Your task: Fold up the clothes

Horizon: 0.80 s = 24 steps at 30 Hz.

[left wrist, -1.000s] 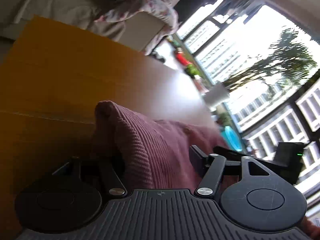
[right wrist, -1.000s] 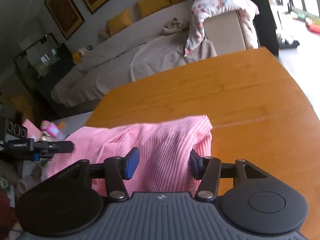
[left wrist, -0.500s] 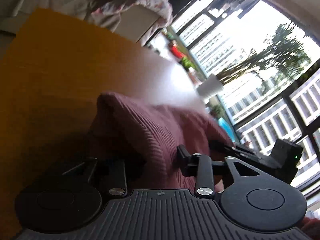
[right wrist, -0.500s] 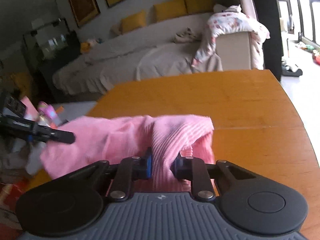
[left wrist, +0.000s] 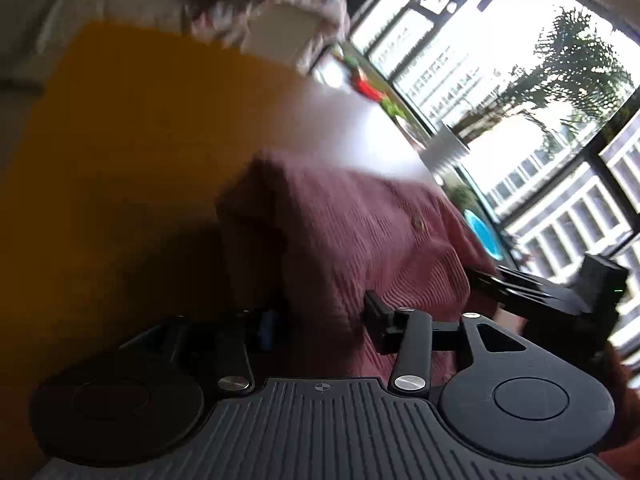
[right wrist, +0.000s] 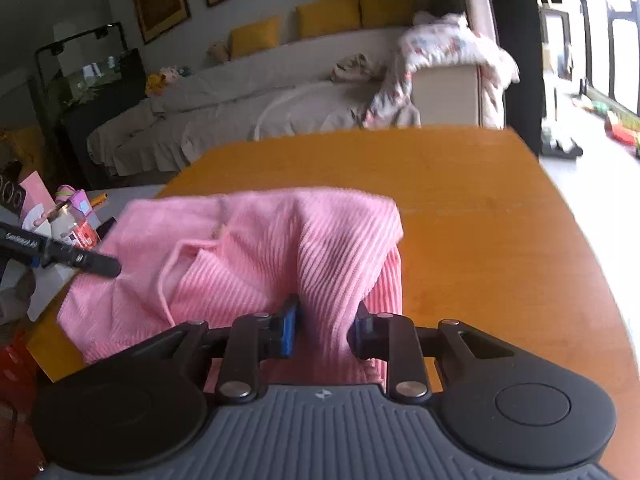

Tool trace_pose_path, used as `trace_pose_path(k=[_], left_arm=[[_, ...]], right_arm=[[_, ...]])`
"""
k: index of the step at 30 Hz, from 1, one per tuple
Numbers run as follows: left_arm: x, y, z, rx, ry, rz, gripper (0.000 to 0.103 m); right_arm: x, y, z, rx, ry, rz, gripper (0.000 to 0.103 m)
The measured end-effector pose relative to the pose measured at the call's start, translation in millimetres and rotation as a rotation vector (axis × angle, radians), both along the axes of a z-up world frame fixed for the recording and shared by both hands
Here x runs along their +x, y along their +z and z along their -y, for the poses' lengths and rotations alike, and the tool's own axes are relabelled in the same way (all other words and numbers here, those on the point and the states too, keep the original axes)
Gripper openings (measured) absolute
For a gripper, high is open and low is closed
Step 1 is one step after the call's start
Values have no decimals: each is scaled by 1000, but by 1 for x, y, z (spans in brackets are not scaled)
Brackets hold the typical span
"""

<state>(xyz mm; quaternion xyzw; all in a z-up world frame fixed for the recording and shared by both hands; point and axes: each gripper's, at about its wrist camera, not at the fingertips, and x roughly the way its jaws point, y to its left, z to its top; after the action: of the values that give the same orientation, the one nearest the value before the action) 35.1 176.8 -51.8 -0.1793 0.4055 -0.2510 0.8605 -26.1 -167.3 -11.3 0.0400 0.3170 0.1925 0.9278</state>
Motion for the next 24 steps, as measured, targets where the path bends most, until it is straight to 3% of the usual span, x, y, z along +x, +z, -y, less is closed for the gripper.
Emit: trace_pose_path(k=[2, 4, 6, 8, 10, 11, 14, 17, 19, 21, 24], left_arm=[[0, 11, -4, -11, 15, 37, 47], [-1, 20, -9, -53, 25, 55, 48], [-4, 23, -13, -94, 31, 48, 60], [-12, 21, -10, -103, 12, 19, 71], [-20, 14, -3, -114, -21, -18, 71], [-24, 11, 2, -120, -42, -35, 69], [-18, 13, 13, -116, -83, -13, 48], [-9, 28, 16, -120, -77, 59, 41], [-1, 31, 18, -40, -52, 91, 39], [2, 22, 22, 58, -26, 71, 38], [1, 4, 24, 158, 3, 53, 50]], right_arm=[[-1, 8, 2, 3, 2, 27, 28], [-2, 12, 5, 15, -8, 39, 43], [-1, 12, 8, 20, -29, 37, 57], [-5, 8, 10, 13, -47, 28, 60], [-10, 3, 10, 7, -58, 19, 60], [-11, 3, 10, 6, -62, 18, 60], [-10, 7, 10, 6, -73, 37, 63], [-11, 18, 6, 2, -70, 85, 70], [-13, 23, 1, -12, -59, 116, 78], [-15, 22, -4, -34, -43, 129, 82], [-14, 8, -10, -102, -34, 103, 85]])
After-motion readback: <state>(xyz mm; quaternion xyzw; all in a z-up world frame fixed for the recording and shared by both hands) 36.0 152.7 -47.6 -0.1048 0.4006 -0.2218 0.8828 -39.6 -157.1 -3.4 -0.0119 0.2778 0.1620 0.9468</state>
